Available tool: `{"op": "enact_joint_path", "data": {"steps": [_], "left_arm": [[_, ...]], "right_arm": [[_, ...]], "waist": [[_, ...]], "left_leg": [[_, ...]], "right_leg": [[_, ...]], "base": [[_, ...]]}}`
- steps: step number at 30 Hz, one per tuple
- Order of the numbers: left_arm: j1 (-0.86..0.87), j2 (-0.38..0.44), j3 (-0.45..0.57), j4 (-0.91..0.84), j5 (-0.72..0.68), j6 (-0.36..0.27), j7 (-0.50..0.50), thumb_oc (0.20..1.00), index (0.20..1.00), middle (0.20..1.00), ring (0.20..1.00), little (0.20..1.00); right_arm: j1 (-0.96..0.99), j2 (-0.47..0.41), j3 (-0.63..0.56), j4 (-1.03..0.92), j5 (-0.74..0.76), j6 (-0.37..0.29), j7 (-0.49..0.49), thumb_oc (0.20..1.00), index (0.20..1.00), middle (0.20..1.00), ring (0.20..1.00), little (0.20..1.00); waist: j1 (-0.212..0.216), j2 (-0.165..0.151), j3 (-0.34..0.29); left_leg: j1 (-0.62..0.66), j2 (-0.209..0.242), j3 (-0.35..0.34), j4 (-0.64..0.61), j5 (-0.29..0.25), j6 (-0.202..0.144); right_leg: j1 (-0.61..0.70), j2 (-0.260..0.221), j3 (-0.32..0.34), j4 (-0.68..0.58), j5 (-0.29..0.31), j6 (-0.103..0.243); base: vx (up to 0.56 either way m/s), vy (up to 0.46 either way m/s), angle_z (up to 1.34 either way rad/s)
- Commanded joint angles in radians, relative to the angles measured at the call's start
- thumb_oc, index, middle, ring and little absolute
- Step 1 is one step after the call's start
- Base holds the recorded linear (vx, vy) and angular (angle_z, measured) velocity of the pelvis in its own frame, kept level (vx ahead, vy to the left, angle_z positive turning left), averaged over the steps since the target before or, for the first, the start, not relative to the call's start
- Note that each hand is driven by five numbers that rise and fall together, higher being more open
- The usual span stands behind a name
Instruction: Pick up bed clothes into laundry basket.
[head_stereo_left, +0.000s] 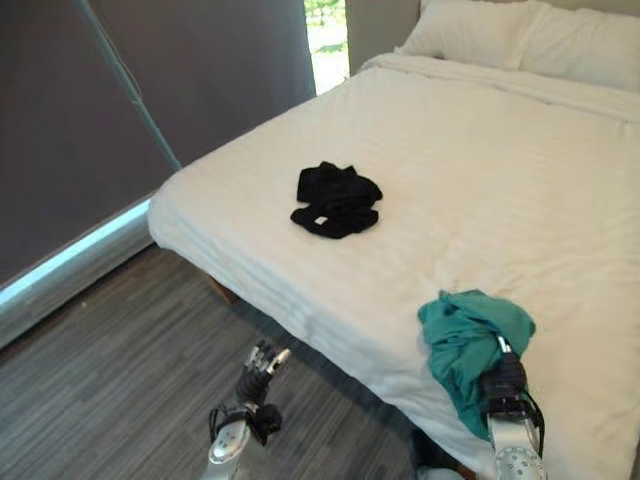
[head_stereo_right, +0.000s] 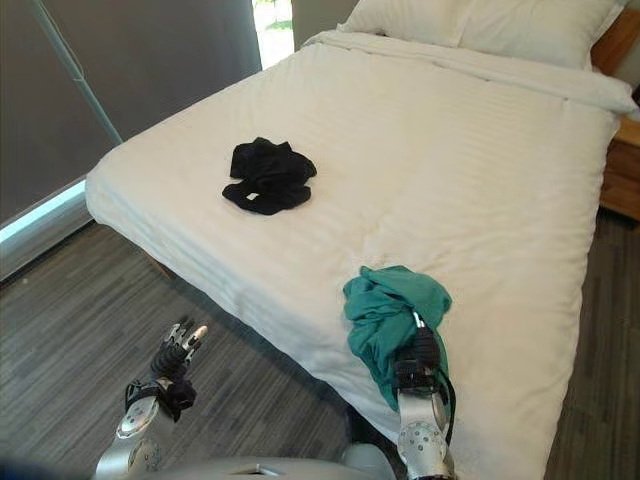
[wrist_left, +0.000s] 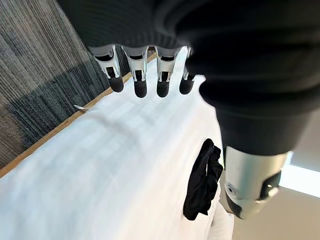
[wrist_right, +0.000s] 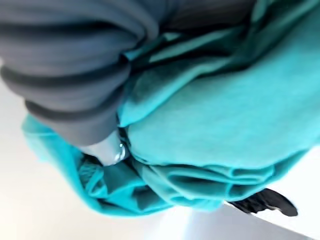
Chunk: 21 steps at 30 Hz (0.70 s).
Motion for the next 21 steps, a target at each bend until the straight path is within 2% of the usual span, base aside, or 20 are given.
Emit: {"op": "enact_joint_path", "data": {"steps": [1,4,6,9,10,12,13,14,16,17,18,20,21], "left_arm": [[-0.101,0.066,0.032,0.005,-0.028,-0.065,0.014,1.0,1.0,1.0,1.0,1.0],[-0.131,0.085,0.048,0.019,-0.022,-0.077,0.038,1.0,1.0,1.0,1.0,1.0],[-0.145,0.09,0.054,0.027,-0.016,-0.079,0.045,1.0,1.0,1.0,1.0,1.0],[-0.174,0.084,0.091,0.043,-0.031,-0.094,0.066,1.0,1.0,1.0,1.0,1.0],[-0.177,0.081,0.099,0.045,-0.038,-0.099,0.066,1.0,1.0,1.0,1.0,1.0],[-0.182,0.078,0.116,0.035,-0.044,-0.112,0.073,1.0,1.0,1.0,1.0,1.0],[-0.193,0.07,0.131,0.032,-0.059,-0.125,0.086,1.0,1.0,1.0,1.0,1.0],[-0.194,0.07,0.131,0.032,-0.059,-0.125,0.086,1.0,1.0,1.0,1.0,1.0],[-0.189,0.064,0.148,0.019,-0.065,-0.141,0.108,1.0,1.0,1.0,1.0,1.0],[-0.183,0.056,0.157,0.012,-0.074,-0.146,0.12,1.0,1.0,1.0,1.0,1.0],[-0.177,0.05,0.168,0.009,-0.082,-0.151,0.127,1.0,1.0,1.0,1.0,1.0],[-0.165,0.047,0.187,-0.008,-0.097,-0.166,0.141,1.0,1.0,1.0,1.0,1.0],[-0.163,0.053,0.194,-0.014,-0.093,-0.171,0.151,1.0,1.0,1.0,1.0,1.0]], "right_arm": [[-0.104,-0.009,-0.114,-0.139,-0.015,-0.09,0.037,0.2,0.2,0.2,0.2,0.2],[-0.129,-0.022,-0.14,-0.162,-0.034,-0.12,0.001,0.2,0.2,0.2,0.2,0.2],[-0.131,-0.027,-0.142,-0.163,-0.046,-0.118,-0.006,0.2,0.2,0.2,0.2,0.2],[-0.106,-0.04,-0.159,-0.129,-0.062,-0.103,-0.012,0.2,0.2,0.2,0.2,0.2],[-0.097,-0.042,-0.165,-0.12,-0.06,-0.101,-0.009,0.2,0.2,0.2,0.2,0.2],[-0.079,-0.052,-0.18,-0.103,-0.066,-0.107,-0.009,0.2,0.2,0.2,0.2,0.2],[-0.071,-0.052,-0.201,-0.102,-0.045,-0.116,-0.008,0.2,0.2,0.2,0.2,0.2],[-0.072,-0.051,-0.202,-0.101,-0.044,-0.117,-0.007,0.2,0.2,0.2,0.2,0.2],[-0.089,-0.059,-0.198,-0.096,-0.031,-0.124,-0.015,0.2,0.2,0.2,0.2,0.2],[-0.097,-0.061,-0.197,-0.095,-0.032,-0.126,-0.021,0.2,0.2,0.2,0.2,0.2],[-0.103,-0.062,-0.198,-0.099,-0.033,-0.125,-0.025,0.2,0.2,0.2,0.2,0.2],[-0.107,-0.063,-0.202,-0.109,-0.031,-0.13,-0.027,0.2,0.2,0.2,0.2,0.2],[-0.101,-0.063,-0.196,-0.118,-0.029,-0.132,-0.025,0.2,0.2,0.2,0.2,0.2]], "waist": [[-0.009,-0.026,0.025],[-0.014,-0.02,0.036],[-0.016,-0.021,0.042],[-0.025,-0.013,0.054],[-0.025,-0.011,0.061],[-0.025,-0.009,0.084],[-0.018,-0.027,0.115],[-0.021,-0.026,0.115],[-0.004,-0.037,0.139],[0.002,-0.036,0.139],[0.007,-0.036,0.135],[0.017,-0.037,0.124],[0.026,-0.032,0.114]], "left_leg": [[-0.026,0.002,-0.124,0.006,0.065,-0.013],[-0.02,0.01,-0.126,0.006,0.066,-0.019],[-0.024,0.012,-0.126,0.006,0.079,-0.023],[-0.002,0.039,-0.124,0.011,0.1,-0.04],[-0.012,0.049,-0.124,0.048,0.114,-0.046],[-0.067,0.066,-0.133,0.204,0.145,-0.068],[-0.158,0.039,-0.149,0.411,0.202,-0.081],[-0.169,0.039,-0.153,0.429,0.195,-0.08],[-0.231,-0.018,-0.218,0.552,0.209,-0.069],[-0.25,-0.023,-0.241,0.55,0.21,-0.06],[-0.269,-0.005,-0.242,0.525,0.213,-0.055],[-0.29,0.061,-0.26,0.429,0.233,-0.053],[-0.275,0.12,-0.274,0.294,0.243,-0.055]], "right_leg": [[0.124,-0.033,-0.014,0.078,-0.127,0.043],[0.105,-0.025,-0.007,0.117,-0.148,0.032],[0.094,-0.023,-0.005,0.128,-0.145,0.027],[0.099,-0.004,0.009,0.141,-0.162,0.011],[0.105,0.004,0.011,0.139,-0.164,0.004],[0.136,0.02,0.008,0.131,-0.18,-0.016],[0.16,0.016,0.006,0.125,-0.179,-0.038],[0.159,0.016,0.002,0.126,-0.179,-0.037],[0.164,0.017,0.033,0.129,-0.185,-0.051],[0.166,0.019,0.054,0.127,-0.19,-0.052],[0.171,0.018,0.07,0.122,-0.194,-0.049],[0.184,0.006,0.098,0.114,-0.206,-0.035],[0.194,-0.007,0.125,0.112,-0.228,-0.017]], "base": [[0.0,0.0,0.0],[0.0,-0.025,0.0],[-0.04,-0.071,0.01],[0.01,-0.139,0.02],[0.03,-0.134,-0.04],[0.0,-0.224,-0.02],[-0.04,-0.226,-0.02],[-0.03,-0.181,-0.01],[0.03,-0.038,-0.19],[0.09,0.005,-0.75],[0.14,0.07,-1.12],[0.24,0.166,-1.13],[0.23,0.169,-0.39]]}}
